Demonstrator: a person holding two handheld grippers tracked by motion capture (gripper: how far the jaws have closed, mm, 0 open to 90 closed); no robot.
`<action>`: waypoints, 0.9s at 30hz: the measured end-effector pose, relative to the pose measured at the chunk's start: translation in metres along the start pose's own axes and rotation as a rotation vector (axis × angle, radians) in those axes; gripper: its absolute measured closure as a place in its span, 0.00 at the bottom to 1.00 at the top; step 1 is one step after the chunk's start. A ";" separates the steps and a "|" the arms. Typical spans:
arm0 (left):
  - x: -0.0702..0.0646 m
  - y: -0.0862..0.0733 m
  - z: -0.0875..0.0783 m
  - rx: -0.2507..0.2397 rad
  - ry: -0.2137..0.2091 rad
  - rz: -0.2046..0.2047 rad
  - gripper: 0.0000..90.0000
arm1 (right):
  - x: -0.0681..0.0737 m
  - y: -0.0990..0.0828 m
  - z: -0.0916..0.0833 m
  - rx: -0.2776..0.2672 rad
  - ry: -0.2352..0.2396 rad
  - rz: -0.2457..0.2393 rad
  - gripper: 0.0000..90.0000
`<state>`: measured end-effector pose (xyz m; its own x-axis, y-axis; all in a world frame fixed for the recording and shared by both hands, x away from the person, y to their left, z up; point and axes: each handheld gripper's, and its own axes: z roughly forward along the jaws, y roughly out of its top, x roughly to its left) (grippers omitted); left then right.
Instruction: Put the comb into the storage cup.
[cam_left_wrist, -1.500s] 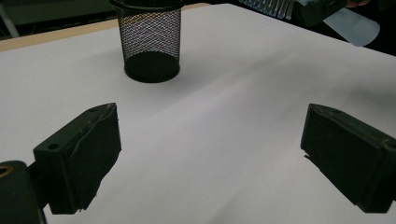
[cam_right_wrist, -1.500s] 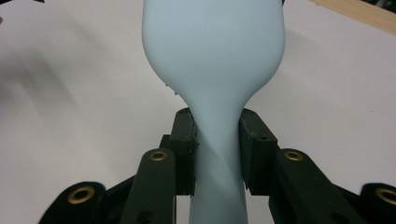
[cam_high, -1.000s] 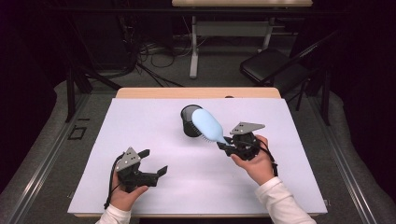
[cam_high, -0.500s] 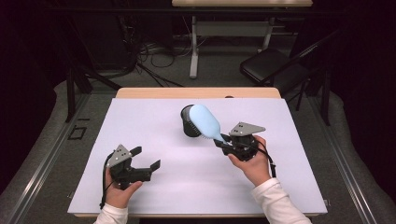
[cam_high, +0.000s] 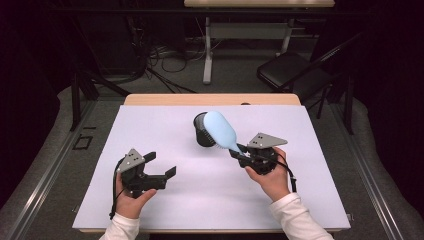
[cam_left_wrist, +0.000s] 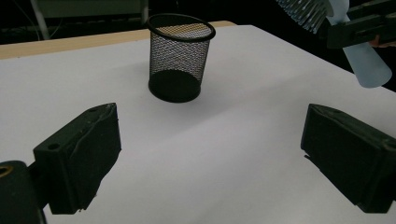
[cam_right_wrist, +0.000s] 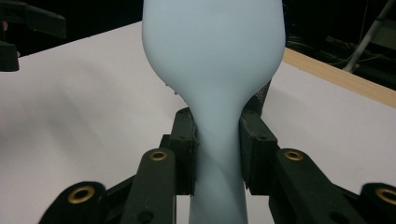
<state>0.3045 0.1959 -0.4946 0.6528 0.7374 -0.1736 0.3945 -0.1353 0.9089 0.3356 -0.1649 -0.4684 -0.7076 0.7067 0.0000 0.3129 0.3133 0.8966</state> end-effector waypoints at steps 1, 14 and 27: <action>-0.001 0.002 0.001 0.001 -0.003 0.000 0.06 | 0.000 0.000 0.000 -0.001 0.000 0.000 0.78; -0.017 0.037 0.017 0.051 -0.061 0.003 0.06 | 0.002 0.000 -0.004 -0.023 -0.010 -0.018 0.78; -0.023 0.057 0.024 0.083 -0.084 -0.012 0.06 | 0.001 0.002 -0.010 -0.044 -0.014 -0.013 0.78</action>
<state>0.3276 0.1550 -0.4478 0.6984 0.6815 -0.2184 0.4523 -0.1839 0.8727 0.3290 -0.1695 -0.4621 -0.7027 0.7113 -0.0175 0.2751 0.2943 0.9153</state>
